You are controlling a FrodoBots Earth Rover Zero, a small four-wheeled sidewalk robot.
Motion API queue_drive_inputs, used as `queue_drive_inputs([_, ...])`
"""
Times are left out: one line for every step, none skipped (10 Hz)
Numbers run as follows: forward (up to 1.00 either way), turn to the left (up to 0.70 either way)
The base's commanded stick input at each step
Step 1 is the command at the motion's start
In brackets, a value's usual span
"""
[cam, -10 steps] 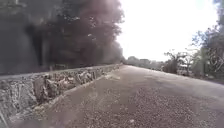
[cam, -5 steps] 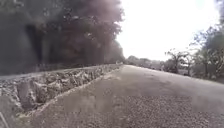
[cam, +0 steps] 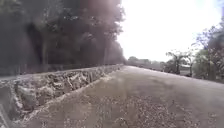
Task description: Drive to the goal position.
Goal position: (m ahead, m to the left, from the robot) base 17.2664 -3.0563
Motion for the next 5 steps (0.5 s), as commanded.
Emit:
queue_drive_inputs([0.50,0.00])
queue_drive_inputs([0.50,0.00])
queue_drive_inputs([0.50,0.00])
queue_drive_inputs([0.50,0.00])
queue_drive_inputs([0.50,0.00])
